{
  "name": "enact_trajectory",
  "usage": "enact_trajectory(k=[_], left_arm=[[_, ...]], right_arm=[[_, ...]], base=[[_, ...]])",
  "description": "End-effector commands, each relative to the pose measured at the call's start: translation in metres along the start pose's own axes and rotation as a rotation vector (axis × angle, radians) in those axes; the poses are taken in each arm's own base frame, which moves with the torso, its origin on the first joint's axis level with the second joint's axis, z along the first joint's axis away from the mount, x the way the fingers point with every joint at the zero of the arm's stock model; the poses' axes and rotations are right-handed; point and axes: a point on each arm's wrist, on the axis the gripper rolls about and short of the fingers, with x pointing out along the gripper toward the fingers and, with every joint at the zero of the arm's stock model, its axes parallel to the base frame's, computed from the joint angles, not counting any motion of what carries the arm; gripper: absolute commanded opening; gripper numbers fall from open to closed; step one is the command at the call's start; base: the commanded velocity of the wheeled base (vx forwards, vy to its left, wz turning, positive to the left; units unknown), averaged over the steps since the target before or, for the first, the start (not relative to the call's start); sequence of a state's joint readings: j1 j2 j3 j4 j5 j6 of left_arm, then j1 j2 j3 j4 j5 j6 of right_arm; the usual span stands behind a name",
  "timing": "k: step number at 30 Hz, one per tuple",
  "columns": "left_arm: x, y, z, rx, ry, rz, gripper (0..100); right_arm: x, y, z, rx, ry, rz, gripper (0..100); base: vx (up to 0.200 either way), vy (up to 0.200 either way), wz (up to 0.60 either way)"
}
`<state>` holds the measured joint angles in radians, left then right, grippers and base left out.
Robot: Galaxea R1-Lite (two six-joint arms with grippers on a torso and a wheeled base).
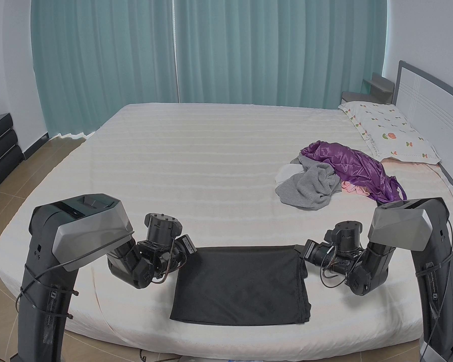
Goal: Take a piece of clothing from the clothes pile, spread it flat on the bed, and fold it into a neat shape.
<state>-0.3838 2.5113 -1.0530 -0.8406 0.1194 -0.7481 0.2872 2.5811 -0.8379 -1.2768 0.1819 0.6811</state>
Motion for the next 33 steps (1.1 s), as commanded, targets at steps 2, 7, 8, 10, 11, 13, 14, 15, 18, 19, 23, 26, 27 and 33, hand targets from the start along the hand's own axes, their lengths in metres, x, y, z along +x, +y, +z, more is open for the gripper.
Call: enact_trajectory(k=[2,7,8,10,11,13,14,15,18,19,23,26,27,33], left_arm=[[0.001,-0.001,-0.001,0.0,0.003,-0.002,100],[0.001,-0.001,0.0,-0.003,-0.001,-0.004,100],[0.001,-0.001,0.001,-0.009,-0.003,-0.004,100],[0.0,-0.002,0.003,-0.038,-0.008,-0.006,100],[-0.001,-0.002,0.004,-0.059,-0.01,-0.008,100],[-0.005,-0.003,0.01,-0.098,-0.021,-0.012,100],[-0.008,-0.004,0.013,-0.116,-0.028,-0.016,100],[-0.009,-0.004,0.014,-0.117,-0.029,-0.017,100],[-0.026,0.002,0.032,-0.18,-0.057,-0.009,100],[-0.031,0.003,0.034,-0.186,-0.058,-0.007,100],[-0.048,0.007,0.029,-0.188,-0.024,0.004,100],[-0.055,0.012,0.021,-0.195,0.001,0.022,100],[-0.059,0.013,0.019,-0.21,0.0,0.021,100],[-0.076,0.026,0.006,-0.267,0.011,0.027,100]], right_arm=[[-0.001,0.0,0.0,-0.001,0.002,-0.002,0],[-0.008,0.002,0.0,0.007,0.002,0.001,100],[-0.012,0.004,0.002,0.013,0.001,0.002,100],[-0.022,0.007,0.007,0.029,-0.001,0.004,100],[-0.029,0.009,0.009,0.049,-0.001,0.003,100],[-0.044,0.013,0.01,0.083,-0.008,0.007,100],[-0.054,0.014,0.009,0.093,-0.008,0.009,100],[-0.055,0.014,0.009,0.093,-0.008,0.009,100],[-0.088,0.02,-0.002,0.094,0.035,0.015,100],[-0.095,0.021,-0.008,0.099,0.063,0.015,100],[-0.119,0.027,-0.03,0.115,0.139,0.038,100],[-0.124,0.028,-0.037,0.122,0.154,0.054,100],[-0.125,0.029,-0.041,0.122,0.173,0.055,100],[-0.127,0.027,-0.045,0.127,0.193,0.043,100]], base=[[0.0,0.0,0.0],[0.0,0.0,0.0],[0.0,0.0,0.0],[0.0,0.0,0.0],[0.0,0.0,0.0],[0.0,0.0,0.0],[0.0,0.0,0.0],[0.0,0.0,0.0],[0.0,0.0,0.0],[0.0,0.0,0.0],[0.0,0.0,0.0],[0.0,0.0,0.0],[0.0,0.0,0.0],[-0.2,0.0,0.0]])
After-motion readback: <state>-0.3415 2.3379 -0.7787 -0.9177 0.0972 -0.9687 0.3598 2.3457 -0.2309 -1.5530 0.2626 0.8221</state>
